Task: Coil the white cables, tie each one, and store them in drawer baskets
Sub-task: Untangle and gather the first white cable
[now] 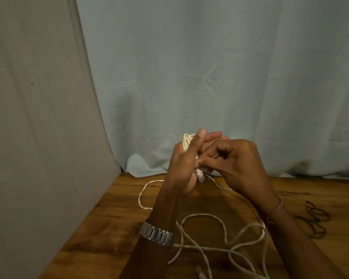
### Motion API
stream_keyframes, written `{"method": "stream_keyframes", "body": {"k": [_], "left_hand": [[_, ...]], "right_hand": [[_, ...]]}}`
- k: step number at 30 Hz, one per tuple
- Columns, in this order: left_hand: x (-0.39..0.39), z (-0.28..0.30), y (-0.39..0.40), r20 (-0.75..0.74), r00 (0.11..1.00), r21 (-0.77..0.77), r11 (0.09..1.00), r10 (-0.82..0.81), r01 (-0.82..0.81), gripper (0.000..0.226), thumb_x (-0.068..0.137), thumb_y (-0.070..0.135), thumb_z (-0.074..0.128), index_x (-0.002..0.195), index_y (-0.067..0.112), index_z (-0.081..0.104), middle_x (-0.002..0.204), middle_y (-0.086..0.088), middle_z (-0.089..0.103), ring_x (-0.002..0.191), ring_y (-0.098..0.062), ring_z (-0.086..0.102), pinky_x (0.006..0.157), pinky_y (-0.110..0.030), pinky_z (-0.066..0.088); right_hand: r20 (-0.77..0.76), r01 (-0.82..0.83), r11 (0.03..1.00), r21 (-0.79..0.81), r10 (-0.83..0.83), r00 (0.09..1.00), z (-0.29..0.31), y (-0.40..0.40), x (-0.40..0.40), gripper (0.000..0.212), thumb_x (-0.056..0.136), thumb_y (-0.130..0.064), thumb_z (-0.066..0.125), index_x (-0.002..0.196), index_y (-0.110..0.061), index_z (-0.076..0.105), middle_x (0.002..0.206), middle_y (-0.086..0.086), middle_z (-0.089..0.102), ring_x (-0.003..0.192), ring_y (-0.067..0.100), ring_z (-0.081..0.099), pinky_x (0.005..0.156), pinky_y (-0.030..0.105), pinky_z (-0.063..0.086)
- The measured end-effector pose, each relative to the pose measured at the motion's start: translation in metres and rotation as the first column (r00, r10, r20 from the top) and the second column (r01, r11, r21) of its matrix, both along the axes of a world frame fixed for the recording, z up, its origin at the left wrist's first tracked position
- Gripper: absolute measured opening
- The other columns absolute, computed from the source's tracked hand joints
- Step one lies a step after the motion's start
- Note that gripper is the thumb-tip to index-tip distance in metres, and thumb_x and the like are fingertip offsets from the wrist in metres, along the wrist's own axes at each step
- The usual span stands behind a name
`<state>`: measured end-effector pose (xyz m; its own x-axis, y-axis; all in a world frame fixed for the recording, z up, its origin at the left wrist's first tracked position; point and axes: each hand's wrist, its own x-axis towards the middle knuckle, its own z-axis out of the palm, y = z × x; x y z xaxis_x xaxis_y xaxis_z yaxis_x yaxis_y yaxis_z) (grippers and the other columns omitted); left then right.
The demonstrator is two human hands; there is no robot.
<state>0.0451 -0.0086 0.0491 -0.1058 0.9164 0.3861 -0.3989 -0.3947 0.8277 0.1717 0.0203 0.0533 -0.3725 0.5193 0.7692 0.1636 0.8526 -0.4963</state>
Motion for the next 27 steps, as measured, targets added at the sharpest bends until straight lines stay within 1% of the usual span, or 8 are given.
{"method": "stream_keyframes", "body": {"k": [3, 6, 11, 13, 15, 17, 21, 27], "left_hand": [[-0.004, -0.002, -0.001, 0.009, 0.998, 0.086, 0.994, -0.070, 0.069, 0.031, 0.099, 0.011, 0.051, 0.125, -0.003, 0.061, 0.125, -0.025, 0.067, 0.117, -0.034, 0.066, 0.098, -0.038, 0.055], [-0.008, 0.000, 0.000, 0.043, 0.992, 0.101, 0.988, -0.121, 0.117, 0.033, 0.101, -0.006, 0.035, 0.128, -0.007, 0.054, 0.127, -0.027, 0.065, 0.119, -0.036, 0.064, 0.098, -0.038, 0.055], [-0.012, 0.000, -0.002, 0.077, 0.992, 0.181, 0.980, -0.096, 0.081, 0.036, 0.099, 0.003, 0.035, 0.131, -0.007, 0.050, 0.128, -0.022, 0.066, 0.122, -0.033, 0.063, 0.095, -0.035, 0.055], [-0.017, 0.000, -0.001, 0.086, 0.993, 0.199, 0.978, -0.078, 0.059, 0.038, 0.101, 0.009, 0.036, 0.133, -0.005, 0.050, 0.131, -0.019, 0.066, 0.126, -0.031, 0.061, 0.100, -0.036, 0.053], [-0.018, 0.000, -0.003, 0.064, 0.995, 0.202, 0.977, -0.074, 0.060, 0.038, 0.101, 0.012, 0.036, 0.132, -0.001, 0.053, 0.133, -0.015, 0.065, 0.129, -0.028, 0.059, 0.107, -0.039, 0.049], [-0.015, 0.000, -0.005, 0.026, 0.999, 0.216, 0.976, -0.048, 0.041, 0.039, 0.100, 0.007, 0.035, 0.124, 0.007, 0.065, 0.134, -0.015, 0.065, 0.130, -0.026, 0.058, 0.107, -0.037, 0.049], [-0.009, 0.002, -0.005, -0.014, 0.999, 0.268, 0.963, -0.037, 0.039, 0.048, 0.102, 0.000, 0.029, 0.116, 0.011, 0.074, 0.143, -0.019, 0.056, 0.136, -0.025, 0.052, 0.099, -0.026, 0.049], [-0.005, 0.004, -0.005, 0.087, 0.995, 0.228, 0.973, -0.048, 0.027, 0.053, 0.102, -0.001, 0.030, 0.101, 0.015, 0.080, 0.131, -0.014, 0.065, 0.122, -0.019, 0.064, 0.088, -0.021, 0.054]], "right_hand": [[-0.022, 0.051, 0.998, 0.033, -0.050, 0.999, -0.004, 0.001, -0.004, 0.017, 0.073, -0.040, 0.081, 0.074, -0.024, 0.079, 0.064, -0.014, 0.070, 0.058, 0.005, 0.066, 0.054, 0.027, 0.053], [-0.076, 0.135, 0.988, 0.079, -0.129, 0.989, -0.007, 0.003, -0.006, 0.034, 0.072, -0.057, 0.078, 0.077, -0.023, 0.078, 0.066, -0.013, 0.071, 0.058, 0.005, 0.065, 0.053, 0.038, 0.053], [-0.011, 0.107, 0.969, 0.222, -0.107, 0.994, -0.006, -0.005, -0.010, 0.033, 0.077, -0.047, 0.079, 0.097, -0.021, 0.078, 0.087, -0.016, 0.068, 0.074, -0.005, 0.059, 0.063, 0.006, 0.043], [0.065, 0.076, 0.977, 0.200, -0.090, 0.994, -0.006, -0.008, -0.013, 0.049, 0.076, -0.055, 0.073, 0.111, -0.021, 0.077, 0.097, -0.014, 0.066, 0.083, -0.002, 0.057, 0.068, 0.008, 0.044], [0.134, 0.093, 0.979, 0.183, -0.119, 0.984, -0.008, -0.009, -0.016, 0.056, 0.072, -0.055, 0.076, 0.117, -0.022, 0.076, 0.102, -0.008, 0.068, 0.090, 0.008, 0.058, 0.070, 0.021, 0.049], [0.106, 0.151, 0.970, 0.189, -0.173, 0.979, -0.010, -0.007, -0.016, 0.050, 0.071, -0.042, 0.085, 0.115, -0.020, 0.077, 0.099, -0.005, 0.069, 0.089, 0.013, 0.058, 0.069, 0.022, 0.046], [0.025, 0.144, 0.977, 0.154, -0.150, 0.988, -0.012, -0.004, -0.015, 0.037, 0.076, -0.030, 0.086, 0.111, -0.020, 0.078, 0.093, -0.011, 0.066, 0.084, 0.006, 0.058, 0.067, 0.005, 0.034], [0.083, 0.182, 0.952, 0.244, -0.208, 0.975, -0.020, -0.006, -0.023, 0.025, 0.092, -0.023, 0.066, 0.114, -0.014, 0.075, 0.095, 0.000, 0.061, 0.088, 0.015, 0.051, 0.068, 0.019, 0.036]]}}
